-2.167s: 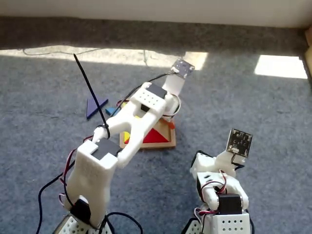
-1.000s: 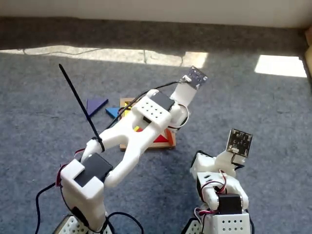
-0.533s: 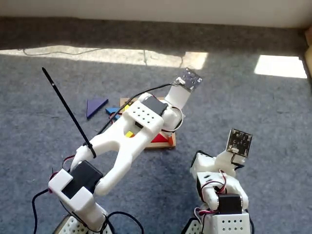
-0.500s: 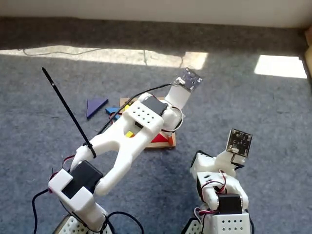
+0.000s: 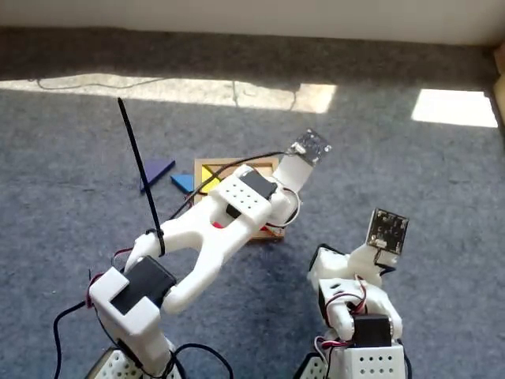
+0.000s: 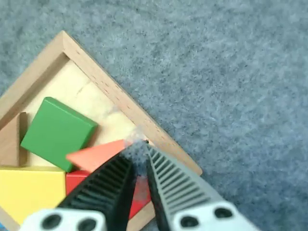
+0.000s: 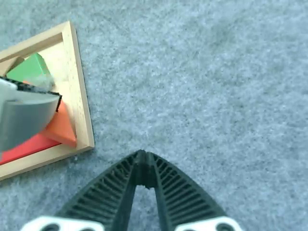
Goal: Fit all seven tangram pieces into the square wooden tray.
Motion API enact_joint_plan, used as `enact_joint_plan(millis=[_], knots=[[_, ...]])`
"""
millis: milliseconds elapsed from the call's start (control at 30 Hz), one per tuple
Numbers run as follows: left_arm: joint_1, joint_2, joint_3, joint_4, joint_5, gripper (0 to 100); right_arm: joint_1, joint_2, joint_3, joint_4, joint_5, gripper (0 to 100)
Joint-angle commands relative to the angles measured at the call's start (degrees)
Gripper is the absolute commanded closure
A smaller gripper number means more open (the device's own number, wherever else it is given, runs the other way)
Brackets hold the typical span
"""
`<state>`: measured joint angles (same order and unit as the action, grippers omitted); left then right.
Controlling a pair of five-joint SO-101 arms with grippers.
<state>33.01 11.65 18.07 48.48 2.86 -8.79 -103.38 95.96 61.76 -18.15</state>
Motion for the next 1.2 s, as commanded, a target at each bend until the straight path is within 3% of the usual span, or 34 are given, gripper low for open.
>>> enact_joint_plan(millis=[0, 533, 733, 833, 1033, 1167], knots=[[-1.5, -0.7, -0.2, 1.7, -0.2, 100, 0.6, -0.1, 7.1, 0.1, 0.4, 99.3], [-4.8, -21.0, 10.1, 2.5, -0.4, 100, 0.6, -0.1, 7.1, 0.1, 0.4, 99.3], [-11.6, -18.8, 11.9, 0.4, -0.4, 100, 0.6, -0.1, 7.1, 0.1, 0.4, 99.3], [-14.4, -15.3, 13.1, -4.7, -0.4, 100, 0.6, -0.1, 7.1, 0.1, 0.4, 99.3], [-14.5, -6.5, 11.6, -11.3, -0.4, 100, 0.6, -0.1, 7.1, 0.1, 0.4, 99.3], [-14.4, -2.0, 7.3, -11.4, -0.4, 100, 0.6, -0.1, 7.1, 0.1, 0.4, 99.3]])
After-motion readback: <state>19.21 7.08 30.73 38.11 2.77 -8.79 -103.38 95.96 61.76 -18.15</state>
